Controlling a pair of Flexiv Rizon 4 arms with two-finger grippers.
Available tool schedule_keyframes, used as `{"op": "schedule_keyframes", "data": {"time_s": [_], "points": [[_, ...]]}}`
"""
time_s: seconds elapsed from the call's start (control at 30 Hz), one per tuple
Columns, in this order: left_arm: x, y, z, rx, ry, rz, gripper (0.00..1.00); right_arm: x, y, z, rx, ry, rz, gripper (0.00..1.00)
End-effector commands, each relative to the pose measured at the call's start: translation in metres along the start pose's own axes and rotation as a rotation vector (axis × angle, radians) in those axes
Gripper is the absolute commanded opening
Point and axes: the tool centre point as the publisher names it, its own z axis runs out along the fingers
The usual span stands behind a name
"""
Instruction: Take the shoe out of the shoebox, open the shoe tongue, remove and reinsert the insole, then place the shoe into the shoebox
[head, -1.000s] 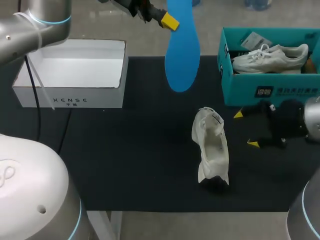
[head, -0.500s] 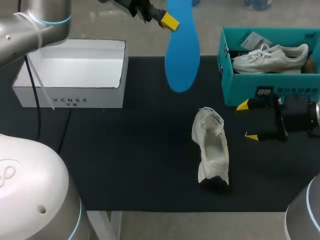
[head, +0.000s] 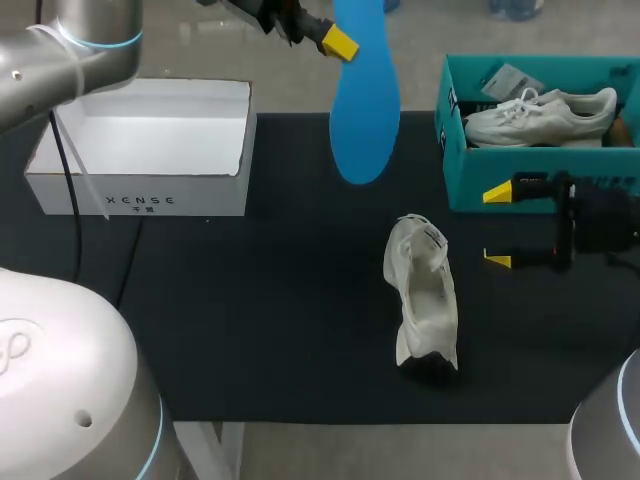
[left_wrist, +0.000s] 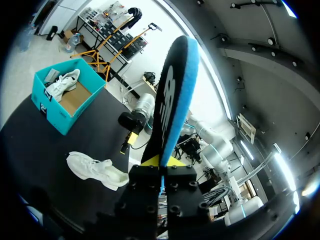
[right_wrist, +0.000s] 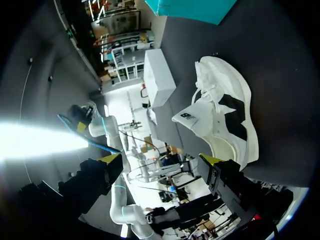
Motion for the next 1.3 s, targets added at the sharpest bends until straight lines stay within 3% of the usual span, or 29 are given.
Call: {"op": "schedule_keyframes", "data": {"time_s": [0.03, 0.53, 1.0, 1.3], "points": [[0.000, 0.001, 0.001, 0.002, -0.001, 0.001, 0.00, 0.006, 0.006, 0.011, 0.054, -0.006, -0.003, 1.00], [0.000, 0.001, 0.001, 0.002, -0.001, 0.001, 0.00, 0.038, 0.000, 0.040, 0.166, 0.007, -0.107, 1.00], [0.000, 0.001, 0.001, 0.002, -0.001, 0.001, 0.00, 0.045, 0.002, 0.050, 0.236, 0.021, -0.232, 1.00], [0.000, 0.001, 0.001, 0.002, -0.001, 0.001, 0.00, 0.044, -0.007, 0.049, 0.221, 0.024, -0.302, 1.00]]}}
